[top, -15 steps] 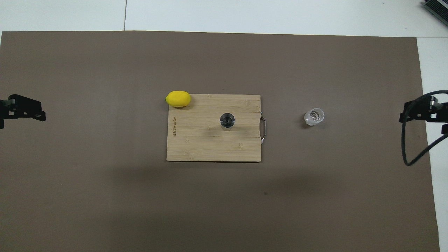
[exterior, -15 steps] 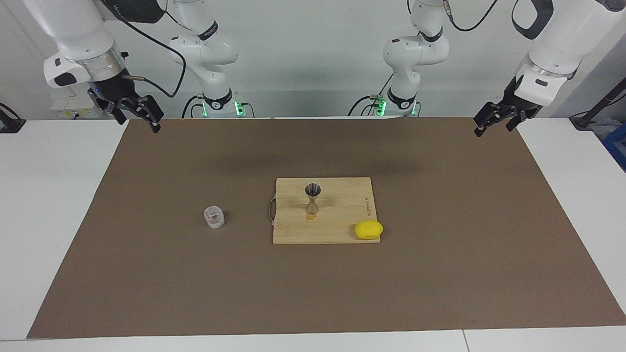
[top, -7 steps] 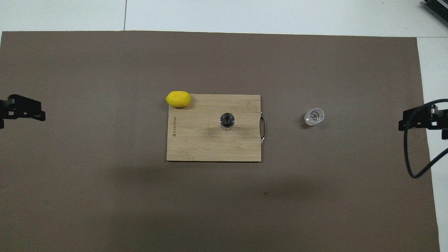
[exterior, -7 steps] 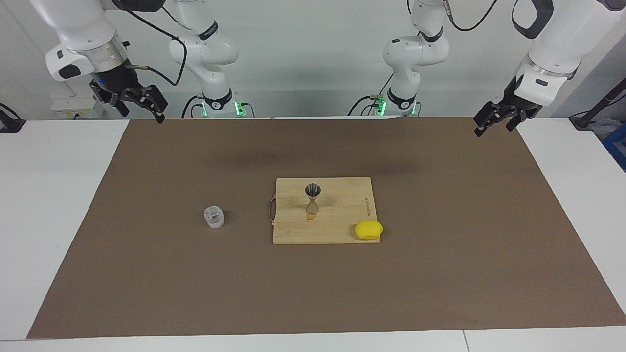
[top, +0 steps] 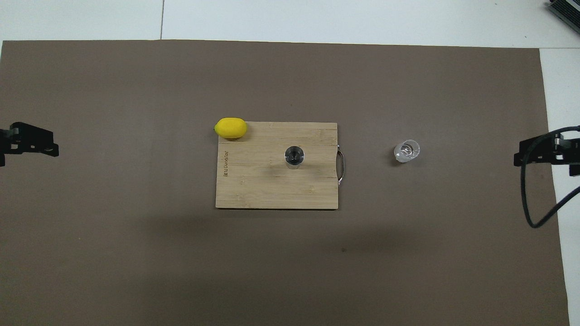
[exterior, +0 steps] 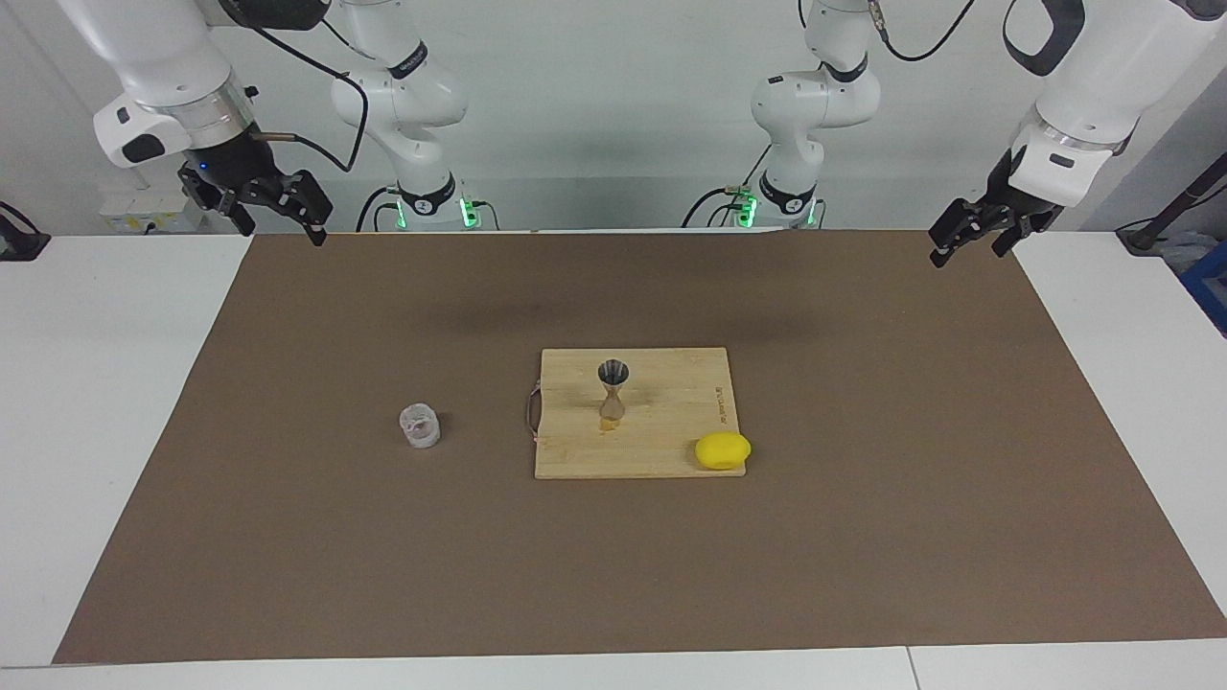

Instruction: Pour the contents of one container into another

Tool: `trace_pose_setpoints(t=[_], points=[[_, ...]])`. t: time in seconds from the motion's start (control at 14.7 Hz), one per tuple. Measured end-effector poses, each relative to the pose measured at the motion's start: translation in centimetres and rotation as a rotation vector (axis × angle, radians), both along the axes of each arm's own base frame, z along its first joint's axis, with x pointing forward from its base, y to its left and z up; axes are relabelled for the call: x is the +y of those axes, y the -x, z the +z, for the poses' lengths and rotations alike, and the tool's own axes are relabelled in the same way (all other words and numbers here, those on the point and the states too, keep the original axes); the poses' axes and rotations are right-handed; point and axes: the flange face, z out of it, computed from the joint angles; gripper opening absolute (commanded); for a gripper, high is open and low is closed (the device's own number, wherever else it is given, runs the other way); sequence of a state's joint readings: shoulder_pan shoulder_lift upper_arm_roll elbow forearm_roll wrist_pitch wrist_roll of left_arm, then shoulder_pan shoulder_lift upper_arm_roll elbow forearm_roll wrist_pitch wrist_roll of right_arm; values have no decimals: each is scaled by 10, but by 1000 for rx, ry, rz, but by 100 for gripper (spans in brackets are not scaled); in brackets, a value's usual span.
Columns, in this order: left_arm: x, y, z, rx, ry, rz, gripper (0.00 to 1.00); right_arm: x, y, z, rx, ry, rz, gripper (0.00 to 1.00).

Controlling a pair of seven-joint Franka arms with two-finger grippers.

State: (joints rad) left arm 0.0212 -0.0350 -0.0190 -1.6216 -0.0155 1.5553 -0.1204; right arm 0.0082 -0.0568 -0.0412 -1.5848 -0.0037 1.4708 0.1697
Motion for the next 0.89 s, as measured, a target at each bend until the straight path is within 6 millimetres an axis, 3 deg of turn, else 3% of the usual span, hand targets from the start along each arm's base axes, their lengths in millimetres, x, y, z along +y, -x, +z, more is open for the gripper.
trace_pose_setpoints(t=[0.89], points=[[0, 0, 1, -1, 0, 0, 100, 12, -3, 2, -22, 24, 28, 100]])
